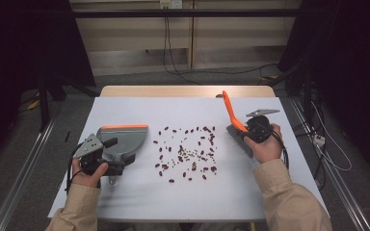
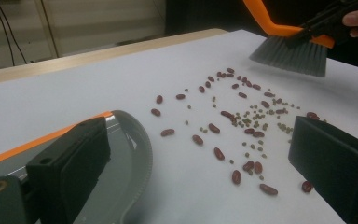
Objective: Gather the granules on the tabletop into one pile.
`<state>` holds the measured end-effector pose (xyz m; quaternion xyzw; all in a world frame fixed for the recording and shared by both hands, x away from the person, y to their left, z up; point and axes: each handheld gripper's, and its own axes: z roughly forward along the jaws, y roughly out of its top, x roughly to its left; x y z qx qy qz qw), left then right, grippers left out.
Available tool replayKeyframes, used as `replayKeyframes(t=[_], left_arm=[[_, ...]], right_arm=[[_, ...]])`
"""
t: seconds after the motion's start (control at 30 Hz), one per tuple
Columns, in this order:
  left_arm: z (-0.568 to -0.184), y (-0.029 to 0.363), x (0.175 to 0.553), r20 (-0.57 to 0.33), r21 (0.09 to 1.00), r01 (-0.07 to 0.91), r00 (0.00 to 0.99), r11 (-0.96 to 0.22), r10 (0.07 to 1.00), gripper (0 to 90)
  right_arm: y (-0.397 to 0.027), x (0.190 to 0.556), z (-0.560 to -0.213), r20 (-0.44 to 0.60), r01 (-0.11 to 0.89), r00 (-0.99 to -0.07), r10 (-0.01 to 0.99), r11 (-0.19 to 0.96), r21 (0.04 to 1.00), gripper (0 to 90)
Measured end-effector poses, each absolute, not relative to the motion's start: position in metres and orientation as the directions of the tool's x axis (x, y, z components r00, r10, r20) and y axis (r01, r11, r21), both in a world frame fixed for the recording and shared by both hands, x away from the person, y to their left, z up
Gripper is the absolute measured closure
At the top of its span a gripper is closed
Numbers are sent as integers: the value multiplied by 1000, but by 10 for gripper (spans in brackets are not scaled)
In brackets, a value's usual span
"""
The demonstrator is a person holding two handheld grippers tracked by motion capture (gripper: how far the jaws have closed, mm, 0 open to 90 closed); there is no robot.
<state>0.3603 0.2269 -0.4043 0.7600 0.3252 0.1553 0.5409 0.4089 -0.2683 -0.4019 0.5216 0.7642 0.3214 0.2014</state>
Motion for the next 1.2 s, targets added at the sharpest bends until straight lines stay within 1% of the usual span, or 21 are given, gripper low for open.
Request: replayKeyframes(t=[0.23, 0.27, 0.4, 0.53, 0.67, 0.83, 1.0, 1.2], left_arm=[[-408, 227, 360, -119, 921, 331, 743, -206, 659, 52], [-408, 227, 359, -119, 919, 333, 744, -210, 658, 52], [-408, 227, 359, -120, 919, 333, 743, -209, 658, 52], [-409, 229, 359, -123, 918, 336, 745, -210, 656, 52], [-410, 230, 359, -128, 918, 340, 742, -204, 658, 52], [-411, 230, 360, -133, 916, 345, 740, -203, 659, 52], [-412, 229, 360, -133, 916, 346, 741, -205, 658, 52], [-413, 228, 361, -128, 913, 346, 742, -214, 658, 52]], right_arm=[[-255, 440, -401, -20, 615, -417, 909, 299, 730, 716], [-252, 447, -403, -44, 597, -438, 898, 327, 733, 716], [-244, 467, -411, -82, 577, -462, 883, 370, 728, 716], [-237, 484, -418, -89, 542, -480, 873, 374, 752, 716], [-227, 496, -424, -115, 515, -509, 853, 409, 754, 716], [-212, 504, -429, -182, 473, -568, 803, 499, 726, 716], [-202, 502, -429, -192, 454, -620, 761, 547, 703, 716], [-197, 493, -427, -211, 402, -694, 688, 614, 679, 715]])
